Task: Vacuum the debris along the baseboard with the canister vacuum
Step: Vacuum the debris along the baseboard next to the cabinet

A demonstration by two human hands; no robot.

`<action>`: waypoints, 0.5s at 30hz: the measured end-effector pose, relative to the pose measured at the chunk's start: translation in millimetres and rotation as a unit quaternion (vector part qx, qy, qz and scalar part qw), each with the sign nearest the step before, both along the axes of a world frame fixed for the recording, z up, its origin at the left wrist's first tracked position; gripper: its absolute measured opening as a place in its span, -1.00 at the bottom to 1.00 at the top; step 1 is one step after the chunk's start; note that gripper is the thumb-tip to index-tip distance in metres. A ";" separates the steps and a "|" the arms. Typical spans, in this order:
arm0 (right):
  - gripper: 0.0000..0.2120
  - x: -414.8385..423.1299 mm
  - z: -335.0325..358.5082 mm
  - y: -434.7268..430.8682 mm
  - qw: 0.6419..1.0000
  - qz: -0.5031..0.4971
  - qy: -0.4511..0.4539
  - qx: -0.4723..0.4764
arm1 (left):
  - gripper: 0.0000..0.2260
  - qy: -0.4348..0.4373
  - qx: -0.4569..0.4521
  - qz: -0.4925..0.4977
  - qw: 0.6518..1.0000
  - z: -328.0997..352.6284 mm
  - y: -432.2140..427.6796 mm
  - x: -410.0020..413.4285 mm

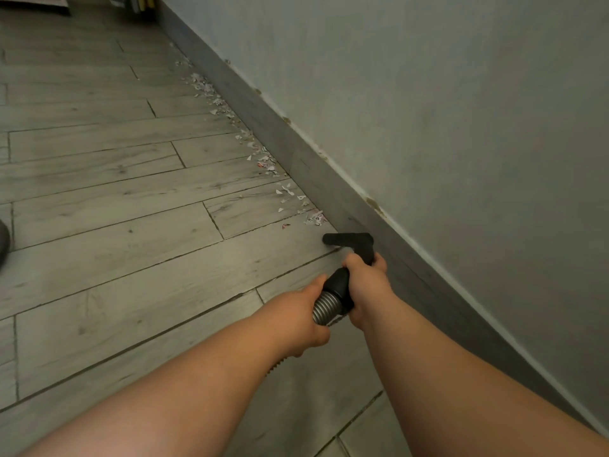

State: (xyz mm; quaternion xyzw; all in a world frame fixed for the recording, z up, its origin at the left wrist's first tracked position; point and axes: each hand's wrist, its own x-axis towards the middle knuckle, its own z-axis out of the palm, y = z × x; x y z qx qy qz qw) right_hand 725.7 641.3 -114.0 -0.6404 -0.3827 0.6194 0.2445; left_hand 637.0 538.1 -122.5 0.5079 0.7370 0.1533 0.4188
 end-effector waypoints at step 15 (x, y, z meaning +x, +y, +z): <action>-0.52 33.4 12.6 -16.3 0.997 -0.030 0.020 -0.066 | -0.26 0.044 0.026 -0.080 0.995 27.3 -18.9 21.4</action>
